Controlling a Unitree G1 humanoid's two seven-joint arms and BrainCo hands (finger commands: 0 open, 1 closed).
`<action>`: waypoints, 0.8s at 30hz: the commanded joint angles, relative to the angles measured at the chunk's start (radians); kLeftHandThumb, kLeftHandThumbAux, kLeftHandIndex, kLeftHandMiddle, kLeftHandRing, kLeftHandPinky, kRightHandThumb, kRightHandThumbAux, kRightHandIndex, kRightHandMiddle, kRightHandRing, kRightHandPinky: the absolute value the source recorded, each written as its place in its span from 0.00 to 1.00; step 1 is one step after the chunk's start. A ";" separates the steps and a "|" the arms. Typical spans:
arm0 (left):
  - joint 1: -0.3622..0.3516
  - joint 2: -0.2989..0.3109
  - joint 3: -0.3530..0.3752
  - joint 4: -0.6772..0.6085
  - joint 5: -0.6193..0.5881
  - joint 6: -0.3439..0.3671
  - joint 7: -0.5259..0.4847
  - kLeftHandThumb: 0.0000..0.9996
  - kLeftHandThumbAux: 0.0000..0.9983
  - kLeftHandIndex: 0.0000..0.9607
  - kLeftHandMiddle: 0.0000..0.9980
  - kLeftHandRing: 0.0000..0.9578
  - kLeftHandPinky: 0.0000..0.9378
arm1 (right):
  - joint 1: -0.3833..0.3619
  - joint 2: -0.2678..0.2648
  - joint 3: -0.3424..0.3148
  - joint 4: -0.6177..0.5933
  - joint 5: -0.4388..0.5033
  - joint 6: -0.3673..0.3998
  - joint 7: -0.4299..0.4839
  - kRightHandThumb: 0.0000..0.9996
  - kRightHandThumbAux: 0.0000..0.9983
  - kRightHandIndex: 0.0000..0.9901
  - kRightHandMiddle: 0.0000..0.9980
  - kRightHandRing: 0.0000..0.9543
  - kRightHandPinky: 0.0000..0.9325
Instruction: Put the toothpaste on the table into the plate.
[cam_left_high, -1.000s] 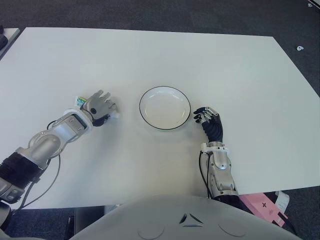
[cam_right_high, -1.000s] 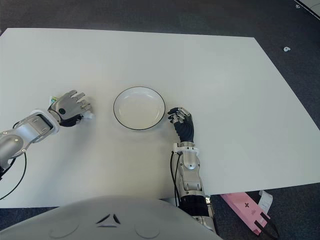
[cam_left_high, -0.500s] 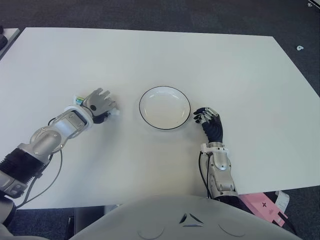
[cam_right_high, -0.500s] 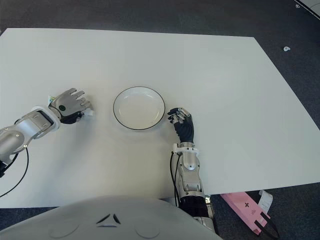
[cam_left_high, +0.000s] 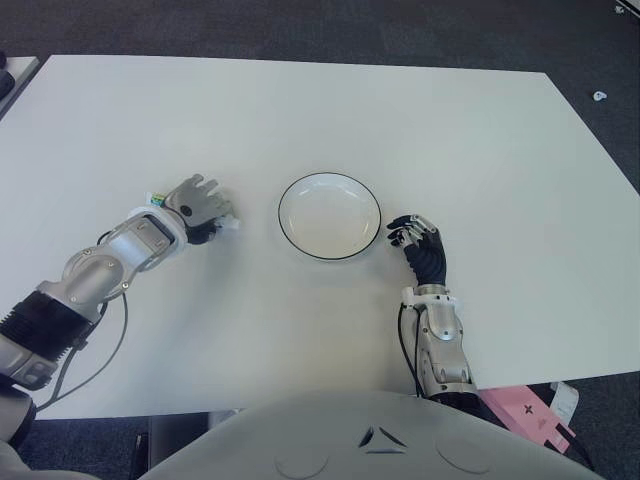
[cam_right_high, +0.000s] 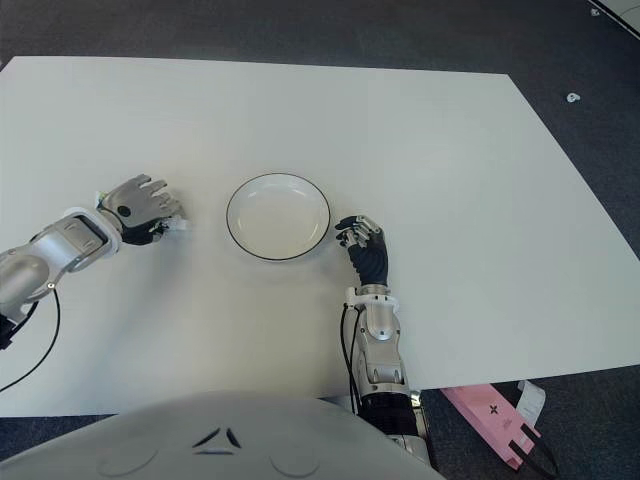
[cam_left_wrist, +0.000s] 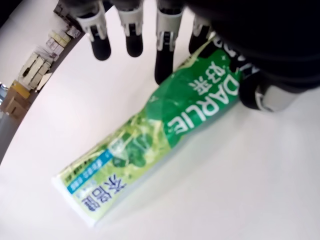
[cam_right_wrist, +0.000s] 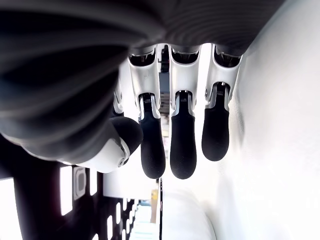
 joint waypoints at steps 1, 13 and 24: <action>0.095 -0.038 -0.087 0.093 -0.050 -0.060 -0.132 0.38 0.30 0.00 0.00 0.00 0.05 | 0.025 0.001 -0.004 0.034 0.010 0.028 -0.001 0.71 0.73 0.43 0.50 0.54 0.56; 0.095 -0.061 -0.047 0.142 -0.235 -0.037 -0.178 0.50 0.36 0.20 0.21 0.23 0.35 | 0.026 0.000 -0.006 0.034 0.006 0.024 -0.006 0.71 0.73 0.43 0.50 0.54 0.55; 0.136 -0.090 0.021 0.165 -0.386 0.002 -0.145 0.86 0.59 0.46 0.52 0.67 0.70 | 0.026 0.000 -0.008 0.033 0.015 0.024 0.003 0.71 0.73 0.43 0.51 0.54 0.55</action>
